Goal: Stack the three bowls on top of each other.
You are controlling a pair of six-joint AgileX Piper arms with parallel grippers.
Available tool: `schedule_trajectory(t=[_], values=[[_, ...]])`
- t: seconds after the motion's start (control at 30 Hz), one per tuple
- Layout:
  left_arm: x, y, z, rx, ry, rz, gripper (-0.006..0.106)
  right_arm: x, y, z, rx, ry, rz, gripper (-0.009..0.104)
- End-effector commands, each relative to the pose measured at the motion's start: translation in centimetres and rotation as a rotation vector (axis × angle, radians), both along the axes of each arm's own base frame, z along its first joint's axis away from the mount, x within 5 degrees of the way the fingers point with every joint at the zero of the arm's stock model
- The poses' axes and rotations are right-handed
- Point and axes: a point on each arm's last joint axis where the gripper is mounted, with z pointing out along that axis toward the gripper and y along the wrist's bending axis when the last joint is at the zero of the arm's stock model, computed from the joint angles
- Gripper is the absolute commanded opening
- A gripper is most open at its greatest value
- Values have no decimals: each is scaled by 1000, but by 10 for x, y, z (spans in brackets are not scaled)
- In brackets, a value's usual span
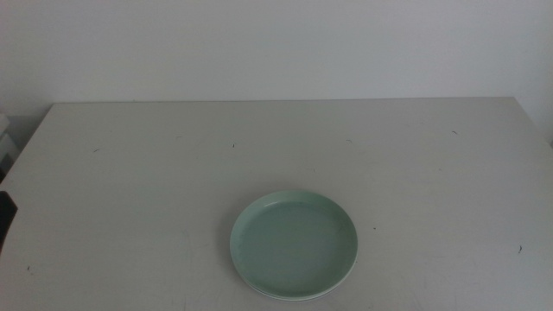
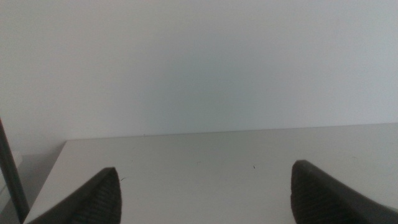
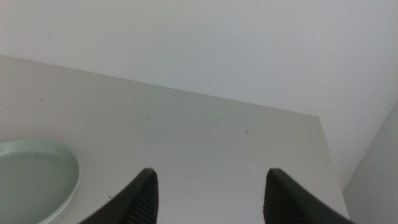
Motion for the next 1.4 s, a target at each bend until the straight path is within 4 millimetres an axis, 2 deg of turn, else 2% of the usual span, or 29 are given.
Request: schedule_trajectory(t=[0.0, 0.13, 0.3, 0.47, 0.63, 0.87, 1.03, 1.13, 1.27, 1.37], values=[[0, -1, 13, -30, -83, -12, 103, 2, -2, 14, -7, -96, -19, 44], [3, -2, 0, -31, -46, -13, 103, 2, -3, 19, -18, -155, -34, 44], [-2, -2, -23, -96, -5, -22, 103, -7, -6, 36, -16, -353, -67, 44], [-10, -2, -53, -163, 0, -31, 103, -22, -7, 33, -21, -418, -79, 44], [-12, -2, -82, -197, 35, -35, 103, -23, -9, -7, -63, -385, -125, 44], [-11, -2, -86, -195, 42, -34, 103, -11, -11, -73, -86, -240, -139, 44], [-11, -2, -86, -180, 40, -32, 103, -6, -11, -109, -88, -149, -135, 44], [-11, -2, -87, -166, 41, -30, 103, -5, -11, -118, -86, -117, -133, 44], [-9, -2, -102, -158, 82, -26, 103, -5, -11, -117, -86, -127, -135, 44], [-10, -2, -105, -151, 130, -22, 103, -5, -11, -117, -87, -123, -134, 44]])
